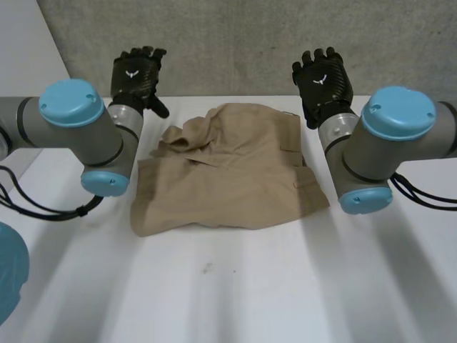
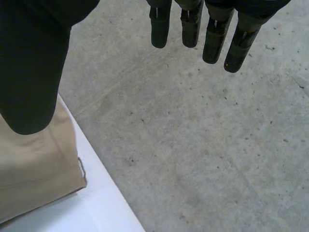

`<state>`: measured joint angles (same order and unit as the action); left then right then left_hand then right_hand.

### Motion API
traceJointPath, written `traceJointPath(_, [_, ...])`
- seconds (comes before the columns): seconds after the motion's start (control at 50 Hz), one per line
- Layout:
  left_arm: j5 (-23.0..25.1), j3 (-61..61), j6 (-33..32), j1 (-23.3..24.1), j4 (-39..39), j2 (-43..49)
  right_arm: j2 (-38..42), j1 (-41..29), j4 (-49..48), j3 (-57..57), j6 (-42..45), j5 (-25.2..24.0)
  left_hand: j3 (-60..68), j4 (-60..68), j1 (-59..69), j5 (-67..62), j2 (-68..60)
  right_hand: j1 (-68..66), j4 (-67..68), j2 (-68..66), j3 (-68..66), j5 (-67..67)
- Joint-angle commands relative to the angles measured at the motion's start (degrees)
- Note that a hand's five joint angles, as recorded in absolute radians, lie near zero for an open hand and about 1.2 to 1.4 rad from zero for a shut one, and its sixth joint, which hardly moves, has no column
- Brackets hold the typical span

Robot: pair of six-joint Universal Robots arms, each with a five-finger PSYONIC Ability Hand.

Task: Fold the shorts.

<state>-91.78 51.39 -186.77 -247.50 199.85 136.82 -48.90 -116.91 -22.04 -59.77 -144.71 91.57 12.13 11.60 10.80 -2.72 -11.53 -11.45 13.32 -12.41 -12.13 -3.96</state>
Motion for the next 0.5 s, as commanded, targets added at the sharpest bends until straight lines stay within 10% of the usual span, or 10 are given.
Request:
traceJointPath(0.02, [0.1, 13.2, -0.1, 0.3, -1.2, -9.7, -10.0, 0.9, 6.4, -10.9, -3.5, -2.0, -2.1, -1.6, -0.8, 2.7, 1.5, 1.4, -3.3, 2.4, 2.1, 4.0])
traceJointPath(0.5, [0.0, 47.9, -1.4, 5.3, -16.3, -29.8, -10.0, 11.3, 31.1, -21.2, -5.1, -24.7, 23.5, 24.0, 24.8, -22.9, -24.1, -26.2, 24.3, -25.3, -25.5, -23.7])
